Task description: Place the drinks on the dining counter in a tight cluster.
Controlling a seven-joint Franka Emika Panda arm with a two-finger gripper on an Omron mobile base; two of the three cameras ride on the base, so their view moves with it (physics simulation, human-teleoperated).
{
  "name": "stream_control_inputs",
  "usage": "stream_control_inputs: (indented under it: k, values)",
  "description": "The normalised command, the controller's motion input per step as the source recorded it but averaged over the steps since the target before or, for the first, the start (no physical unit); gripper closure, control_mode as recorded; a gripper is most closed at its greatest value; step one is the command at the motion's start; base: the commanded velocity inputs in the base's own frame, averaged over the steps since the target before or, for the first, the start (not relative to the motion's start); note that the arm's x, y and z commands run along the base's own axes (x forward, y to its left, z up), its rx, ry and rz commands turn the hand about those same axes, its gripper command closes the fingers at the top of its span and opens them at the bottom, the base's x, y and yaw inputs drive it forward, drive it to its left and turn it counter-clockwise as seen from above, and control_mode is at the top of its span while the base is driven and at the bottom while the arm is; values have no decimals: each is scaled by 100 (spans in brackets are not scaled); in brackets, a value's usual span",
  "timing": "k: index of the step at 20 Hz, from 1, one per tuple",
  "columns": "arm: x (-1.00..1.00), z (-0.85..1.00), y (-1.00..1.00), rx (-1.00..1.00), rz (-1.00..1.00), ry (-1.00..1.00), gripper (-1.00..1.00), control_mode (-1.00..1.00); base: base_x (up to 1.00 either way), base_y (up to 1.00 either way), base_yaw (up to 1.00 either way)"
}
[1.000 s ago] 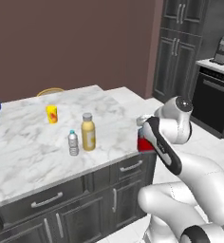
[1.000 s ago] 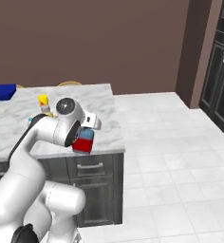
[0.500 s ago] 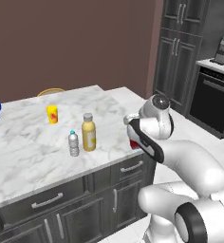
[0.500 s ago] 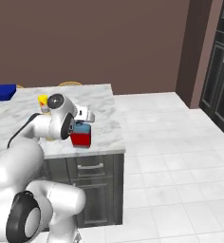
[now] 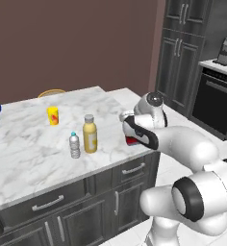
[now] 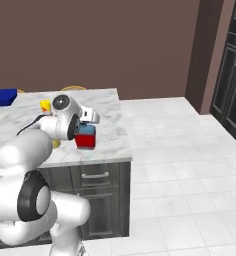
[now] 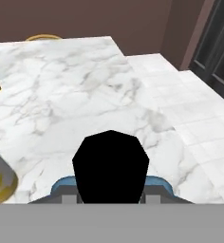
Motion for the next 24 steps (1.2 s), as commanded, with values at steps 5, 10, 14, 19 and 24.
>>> stream_control_inputs:
  k: [5, 10, 14, 19, 24]
  values:
    - [14, -1, 27, 5, 9, -7, 100, -100, 0, 0, 0]
    - [16, -3, 20, 1, 12, -10, 100, -100, 0, 0, 0]
    - [21, -2, 7, 0, 4, -8, 100, -100, 0, 0, 0]
    - [19, -5, 17, 0, 0, -1, 100, -100, 0, 0, 0]
    - [8, -4, 22, 2, 1, 1, 100, -100, 0, 0, 0]
